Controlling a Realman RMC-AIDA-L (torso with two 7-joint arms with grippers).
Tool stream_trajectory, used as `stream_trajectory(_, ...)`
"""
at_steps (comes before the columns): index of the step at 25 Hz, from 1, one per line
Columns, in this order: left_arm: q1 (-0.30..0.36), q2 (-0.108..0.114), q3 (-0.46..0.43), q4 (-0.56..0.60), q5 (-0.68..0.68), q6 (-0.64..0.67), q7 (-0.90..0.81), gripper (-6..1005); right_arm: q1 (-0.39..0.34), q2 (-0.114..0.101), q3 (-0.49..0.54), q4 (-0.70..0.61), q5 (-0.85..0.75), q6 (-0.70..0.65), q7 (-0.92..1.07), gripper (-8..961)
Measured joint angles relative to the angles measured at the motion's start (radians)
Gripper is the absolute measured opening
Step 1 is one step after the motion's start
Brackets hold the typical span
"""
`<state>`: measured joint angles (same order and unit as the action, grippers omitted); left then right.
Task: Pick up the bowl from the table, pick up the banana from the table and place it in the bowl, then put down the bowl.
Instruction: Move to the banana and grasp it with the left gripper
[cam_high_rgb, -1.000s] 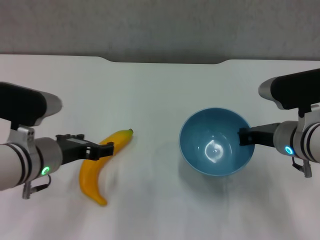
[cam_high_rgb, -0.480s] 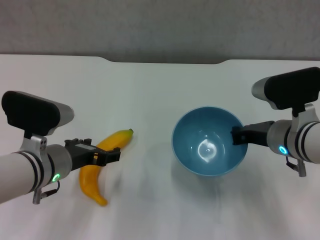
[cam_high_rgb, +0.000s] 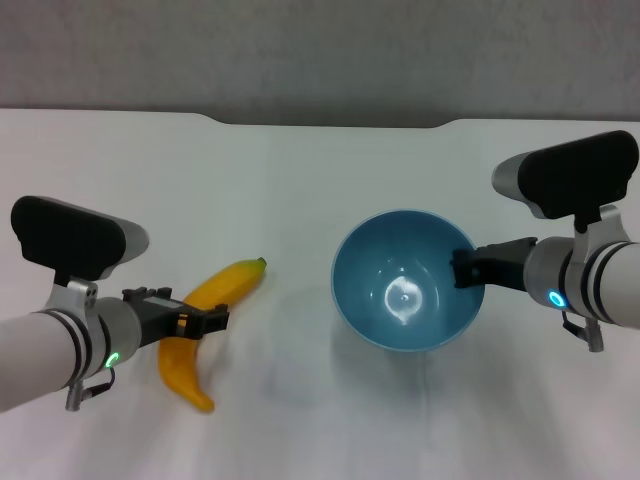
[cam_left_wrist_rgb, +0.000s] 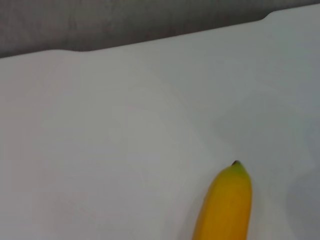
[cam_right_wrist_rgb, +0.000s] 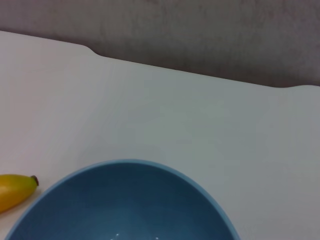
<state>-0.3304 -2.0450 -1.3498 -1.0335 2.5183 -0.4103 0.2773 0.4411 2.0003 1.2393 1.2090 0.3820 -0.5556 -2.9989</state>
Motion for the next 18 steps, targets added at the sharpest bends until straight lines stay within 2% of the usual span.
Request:
stream_trajectory(10, -0.059, -0.003, 0.000, 0.112, -0.012, 0.010, -0.016, 782, -0.002, 0.000, -0.006, 0.003, 0.000, 0.000, 0.000, 35)
stream_trajectory(18, -0.073, -0.002, -0.013, 0.149, -0.011, 0.011, -0.031, 778, -0.016, -0.001, -0.007, 0.020, -0.001, 0.002, 0.000, 35)
